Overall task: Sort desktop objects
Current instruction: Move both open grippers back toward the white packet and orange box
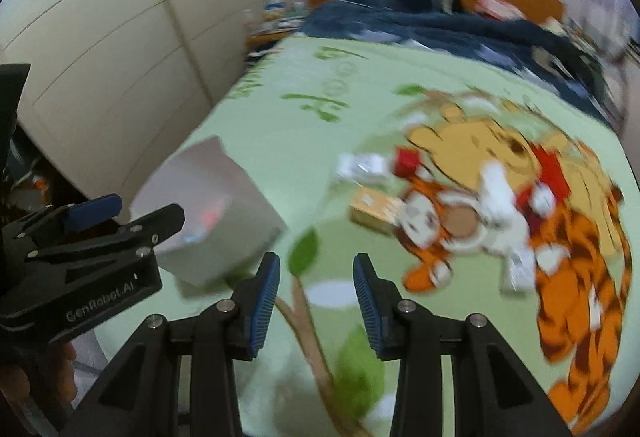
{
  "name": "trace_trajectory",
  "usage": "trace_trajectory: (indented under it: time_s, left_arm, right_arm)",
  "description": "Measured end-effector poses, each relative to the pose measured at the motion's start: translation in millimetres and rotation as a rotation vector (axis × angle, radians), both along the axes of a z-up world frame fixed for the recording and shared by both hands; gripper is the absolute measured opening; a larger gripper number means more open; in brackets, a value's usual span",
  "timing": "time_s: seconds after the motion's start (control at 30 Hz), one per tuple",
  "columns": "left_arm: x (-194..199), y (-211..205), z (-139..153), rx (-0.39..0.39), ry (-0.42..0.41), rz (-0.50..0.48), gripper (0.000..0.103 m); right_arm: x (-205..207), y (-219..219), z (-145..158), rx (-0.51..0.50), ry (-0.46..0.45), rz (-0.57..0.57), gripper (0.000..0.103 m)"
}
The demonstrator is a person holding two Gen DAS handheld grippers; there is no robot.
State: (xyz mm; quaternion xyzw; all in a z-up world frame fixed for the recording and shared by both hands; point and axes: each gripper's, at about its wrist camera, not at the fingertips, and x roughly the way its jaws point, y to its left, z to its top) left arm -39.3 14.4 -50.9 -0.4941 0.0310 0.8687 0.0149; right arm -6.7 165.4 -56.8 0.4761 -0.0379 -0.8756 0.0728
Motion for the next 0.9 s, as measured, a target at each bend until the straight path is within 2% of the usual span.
trace_trajectory:
  time_s: [0.23,0.47,0.63,0.73,0.9]
  left_arm:
    - [10,66,-15,0.017,-0.037,-0.140,0.072]
    - [3,109,-40,-0.003,-0.074,-0.214,0.072]
    - [-26,131,-68,-0.015,-0.073,-0.230,0.074]
    - [-48,144,-90,-0.018,-0.076,-0.234,0.081]
    - [-86,165,-135,-0.038,-0.084,-0.262,0.081]
  right_arm:
    - [32,64,-22,0.016,-0.048,-0.168,0.039]
    - [33,114,-40,0.034,-0.060,-0.268,0.039]
    - [21,155,-61,0.058,-0.068,-0.331,0.039]
    - [5,184,-82,0.071,-0.078,-0.366,0.039]
    - [-22,226,-124,0.088,-0.089,-0.399,0.039]
